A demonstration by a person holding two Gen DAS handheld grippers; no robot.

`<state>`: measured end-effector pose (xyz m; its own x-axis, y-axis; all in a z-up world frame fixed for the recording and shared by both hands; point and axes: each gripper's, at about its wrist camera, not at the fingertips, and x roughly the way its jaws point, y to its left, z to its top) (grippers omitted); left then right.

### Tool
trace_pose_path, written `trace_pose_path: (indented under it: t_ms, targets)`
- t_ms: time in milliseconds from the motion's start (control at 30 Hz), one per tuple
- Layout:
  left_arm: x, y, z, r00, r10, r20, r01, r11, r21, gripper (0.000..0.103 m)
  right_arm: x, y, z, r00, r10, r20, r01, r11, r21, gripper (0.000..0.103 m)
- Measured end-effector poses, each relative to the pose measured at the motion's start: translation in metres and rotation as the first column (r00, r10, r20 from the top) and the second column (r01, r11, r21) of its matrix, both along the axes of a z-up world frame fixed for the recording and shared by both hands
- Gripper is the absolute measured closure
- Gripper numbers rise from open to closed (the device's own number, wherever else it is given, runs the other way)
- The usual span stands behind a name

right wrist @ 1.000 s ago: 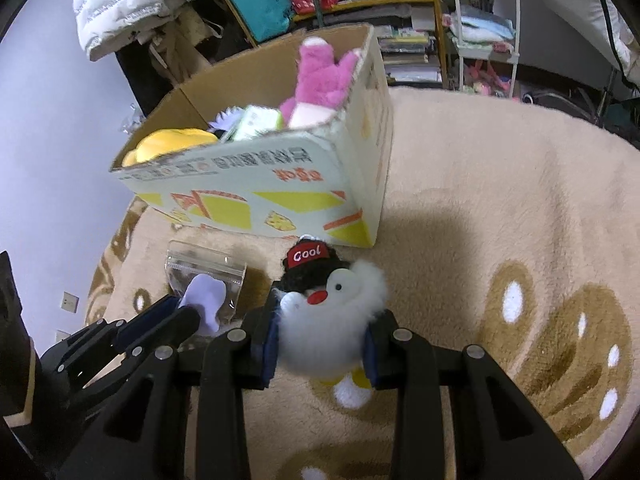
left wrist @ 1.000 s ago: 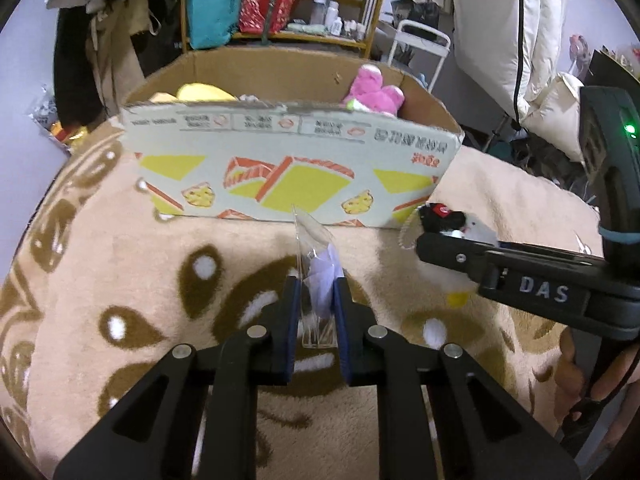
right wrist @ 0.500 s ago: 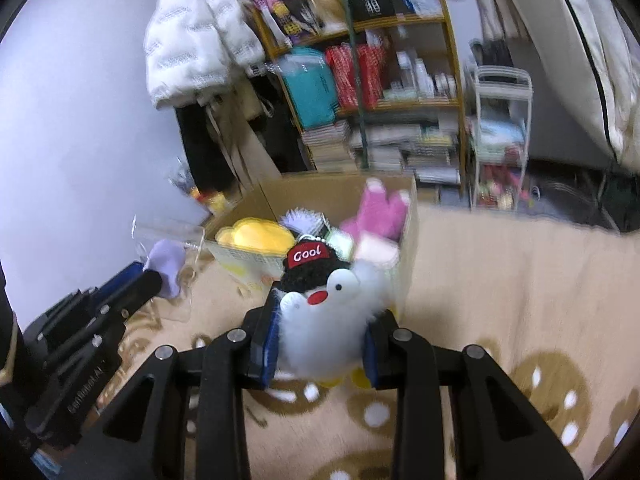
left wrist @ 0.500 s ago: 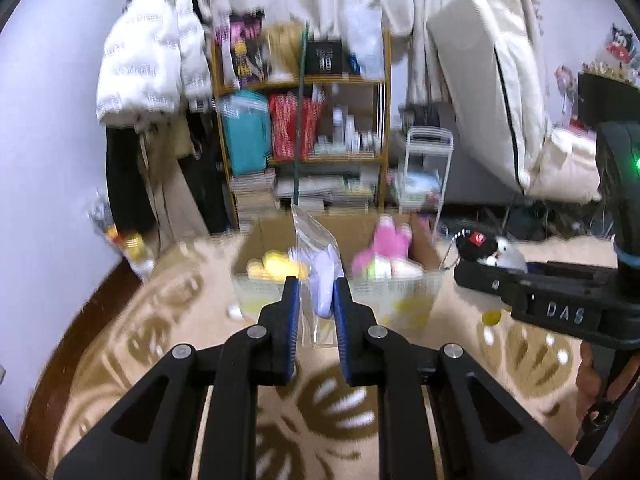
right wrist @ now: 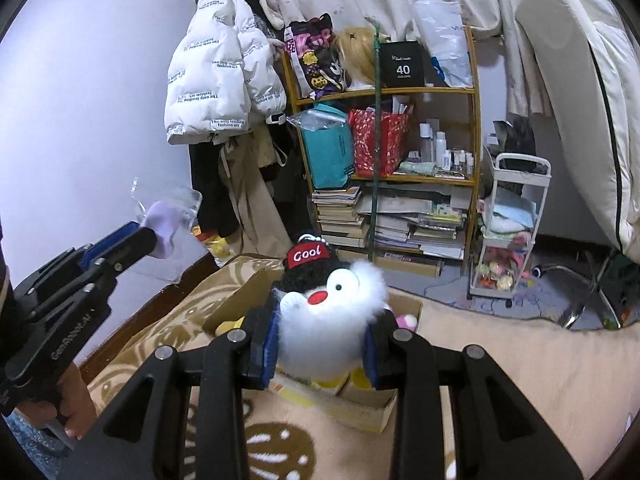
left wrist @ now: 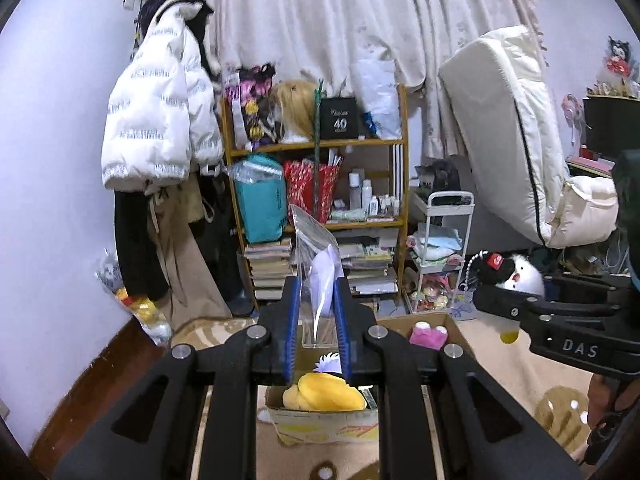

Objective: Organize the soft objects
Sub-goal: 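Lift the clear bag with the left tool while the right tool carries the penguin over the box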

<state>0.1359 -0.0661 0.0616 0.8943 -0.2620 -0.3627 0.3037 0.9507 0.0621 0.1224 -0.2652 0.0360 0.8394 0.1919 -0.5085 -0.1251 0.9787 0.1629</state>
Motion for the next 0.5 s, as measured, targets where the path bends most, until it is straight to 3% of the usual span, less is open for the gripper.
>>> trace_pose_path:
  t_ms: [267,500]
  targets:
    - [0.036,-0.009,-0.056,0.991,-0.04,-0.127,0.041,0.999,0.005,0.087,0.034,0.001,-0.045,0.997,0.022,-0.078,-0.023,1.0,-0.012,0.067]
    - [0.053,-0.029,-0.093,0.976,-0.067,-0.208,0.082,0.995,0.063,0.086,0.048,-0.007,-0.089,0.985,-0.003,-0.17,0.002,1.0,-0.004,0.064]
